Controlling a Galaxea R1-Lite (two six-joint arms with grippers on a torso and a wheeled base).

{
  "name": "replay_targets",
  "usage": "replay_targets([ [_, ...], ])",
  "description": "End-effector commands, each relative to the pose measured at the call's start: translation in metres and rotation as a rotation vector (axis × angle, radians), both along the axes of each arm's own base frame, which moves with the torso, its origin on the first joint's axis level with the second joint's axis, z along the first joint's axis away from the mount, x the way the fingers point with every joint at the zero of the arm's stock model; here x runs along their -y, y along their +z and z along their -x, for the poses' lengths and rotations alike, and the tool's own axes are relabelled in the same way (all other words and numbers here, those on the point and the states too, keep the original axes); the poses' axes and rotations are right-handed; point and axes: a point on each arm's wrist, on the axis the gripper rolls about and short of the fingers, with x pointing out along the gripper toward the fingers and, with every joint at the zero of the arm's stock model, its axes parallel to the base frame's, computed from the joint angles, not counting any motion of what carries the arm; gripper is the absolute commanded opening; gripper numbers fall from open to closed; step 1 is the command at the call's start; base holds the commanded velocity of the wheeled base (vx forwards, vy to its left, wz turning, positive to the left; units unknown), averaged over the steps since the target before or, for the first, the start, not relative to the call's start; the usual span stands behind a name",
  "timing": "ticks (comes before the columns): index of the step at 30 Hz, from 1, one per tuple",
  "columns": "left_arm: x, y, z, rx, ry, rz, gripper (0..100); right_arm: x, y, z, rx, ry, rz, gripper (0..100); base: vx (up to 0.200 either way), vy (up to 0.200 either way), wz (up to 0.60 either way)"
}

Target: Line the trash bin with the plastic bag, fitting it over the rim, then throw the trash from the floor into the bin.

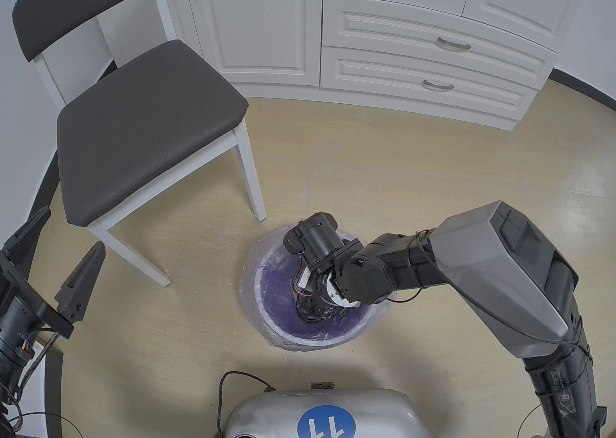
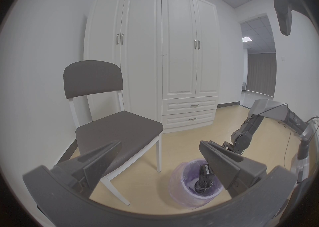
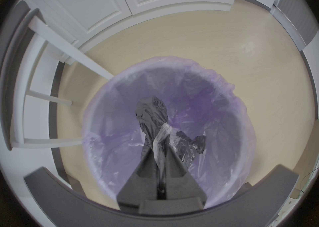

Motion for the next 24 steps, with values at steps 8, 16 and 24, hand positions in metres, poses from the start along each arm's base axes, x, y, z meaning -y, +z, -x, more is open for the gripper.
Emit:
replay_targets([
  [8,0.000,-0.001,0.000,-0.004,0.000,-0.001,100,-0.009,-0.027,-0.010,-0.022,-0.020,-0.020,0,0.000,0.000,0.00],
  [16,0.000,0.000,0.000,-0.002,0.000,-0.001,100,-0.010,0.000,-0.001,0.006,-0.011,-0.039,0,0.000,0.000,0.00],
  [24,0.000,0.000,0.000,0.000,0.000,-0.001,100,0.005,0.060,0.023,0.067,0.030,-0.046,0,0.000,0.000,0.00],
])
